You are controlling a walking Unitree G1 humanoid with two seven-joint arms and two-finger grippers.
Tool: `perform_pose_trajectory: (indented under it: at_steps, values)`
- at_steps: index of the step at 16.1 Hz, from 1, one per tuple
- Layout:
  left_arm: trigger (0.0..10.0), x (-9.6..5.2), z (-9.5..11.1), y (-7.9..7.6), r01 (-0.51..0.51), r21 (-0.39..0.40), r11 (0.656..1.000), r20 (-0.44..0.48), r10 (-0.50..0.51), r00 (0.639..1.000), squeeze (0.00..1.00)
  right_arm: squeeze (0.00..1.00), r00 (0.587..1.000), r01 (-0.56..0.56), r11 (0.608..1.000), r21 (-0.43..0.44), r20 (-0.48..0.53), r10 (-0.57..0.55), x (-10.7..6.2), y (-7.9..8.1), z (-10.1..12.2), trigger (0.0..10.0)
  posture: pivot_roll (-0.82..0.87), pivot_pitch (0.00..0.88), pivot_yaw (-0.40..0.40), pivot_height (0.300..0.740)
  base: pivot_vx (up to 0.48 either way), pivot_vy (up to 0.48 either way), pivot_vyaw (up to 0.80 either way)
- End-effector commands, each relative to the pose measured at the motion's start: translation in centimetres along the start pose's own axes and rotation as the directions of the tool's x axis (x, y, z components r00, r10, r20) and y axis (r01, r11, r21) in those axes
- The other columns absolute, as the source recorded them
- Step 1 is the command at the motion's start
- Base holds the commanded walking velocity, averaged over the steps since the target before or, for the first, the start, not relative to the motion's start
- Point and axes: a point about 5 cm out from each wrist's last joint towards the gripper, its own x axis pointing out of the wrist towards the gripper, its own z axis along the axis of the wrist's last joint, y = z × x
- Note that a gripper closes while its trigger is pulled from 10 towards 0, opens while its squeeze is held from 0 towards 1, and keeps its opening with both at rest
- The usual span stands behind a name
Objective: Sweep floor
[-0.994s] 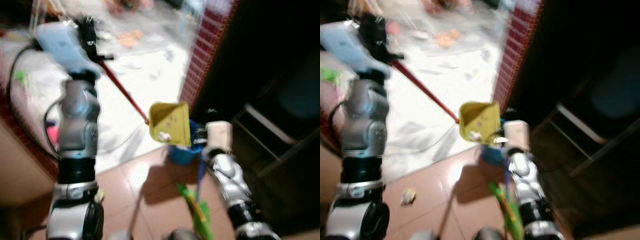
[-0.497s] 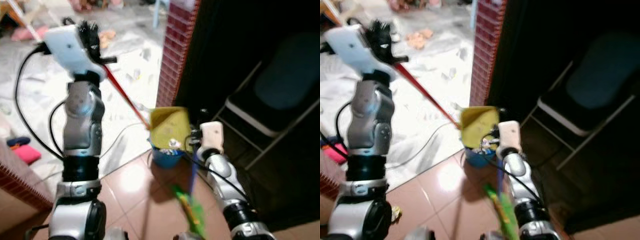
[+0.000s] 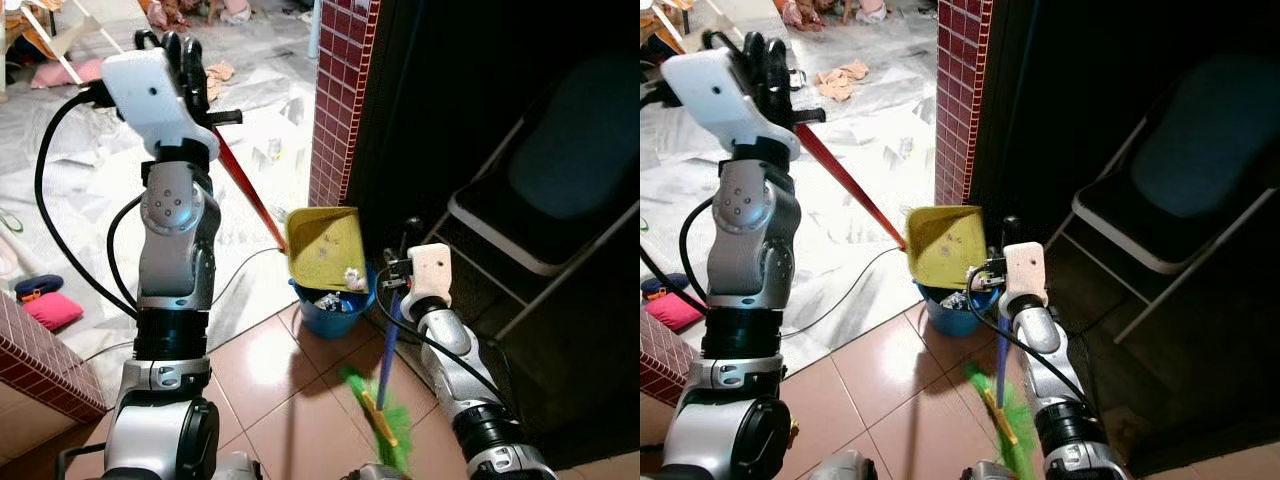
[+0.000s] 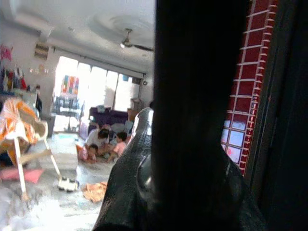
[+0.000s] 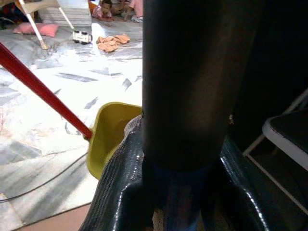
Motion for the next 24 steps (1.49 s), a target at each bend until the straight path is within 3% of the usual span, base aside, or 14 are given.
perform_pose_trajectory:
  at_steps: [1, 5, 13, 16, 18, 20, 22, 24]
  values:
    - [10.0, 0.5, 2.3, -0.6, 0.016, 0.019, 1.000, 0.140, -0.019, 0.990, 0.00, 0.00, 1.000, 0.010, 1.000, 0.005, 0.013, -0.010, 0.0, -0.3, 0.3, 10.0, -0.04, 0.000, -0.031, 0.740, 0.000, 0.000, 0.00]
    - [10.0, 0.2, 2.2, -1.1, 0.003, 0.087, 0.996, 0.177, -0.018, 0.984, 0.00, 0.00, 1.000, 0.012, 1.000, 0.000, 0.015, -0.012, -0.2, -0.6, 0.3, 10.0, -0.05, 0.000, -0.031, 0.740, 0.000, 0.000, 0.00]
    - [10.0, -1.9, 1.0, -4.0, 0.141, 0.148, 0.979, 0.190, -0.168, 0.967, 0.00, 0.00, 1.000, 0.012, 1.000, -0.003, 0.025, -0.012, -0.2, -0.6, 0.4, 10.0, -0.05, 0.000, -0.031, 0.740, 0.000, 0.000, 0.00]
    - [10.0, -0.7, 2.9, -2.5, 0.111, 0.166, 0.980, 0.242, -0.150, 0.959, 0.00, 0.00, 0.999, 0.016, 1.000, -0.003, 0.028, -0.016, 0.1, -0.6, 0.6, 10.0, -0.04, 0.000, -0.028, 0.740, 0.000, 0.000, 0.00]
    - [10.0, 0.8, 4.1, -0.5, 0.006, 0.110, 0.994, 0.254, -0.034, 0.966, 0.00, 0.00, 0.999, 0.011, 1.000, 0.001, 0.030, -0.011, 0.3, -0.3, 0.6, 10.0, -0.03, 0.000, -0.028, 0.740, 0.000, 0.000, 0.00]
    - [10.0, 1.9, 5.3, 1.9, -0.085, 0.135, 0.987, 0.284, 0.044, 0.958, 0.00, 0.00, 1.000, -0.009, 1.000, 0.006, 0.030, 0.009, 0.4, 0.3, 0.6, 10.0, -0.01, 0.000, -0.041, 0.740, 0.000, 0.000, 0.00]
    - [10.0, 2.0, 4.8, 3.0, -0.120, 0.212, 0.970, 0.261, 0.063, 0.963, 0.00, 0.00, 0.999, -0.018, 1.000, 0.006, 0.029, 0.018, 0.6, 0.5, 0.6, 10.0, 0.00, 0.000, -0.046, 0.740, 0.000, 0.000, 0.00]
    - [10.0, 0.4, 1.5, 4.4, -0.134, 0.333, 0.933, 0.106, 0.104, 0.989, 0.00, 0.00, 0.999, -0.028, 1.000, 0.013, 0.034, 0.028, 0.9, 0.5, 0.8, 10.0, 0.00, 0.000, -0.046, 0.740, 0.000, 0.000, 0.00]
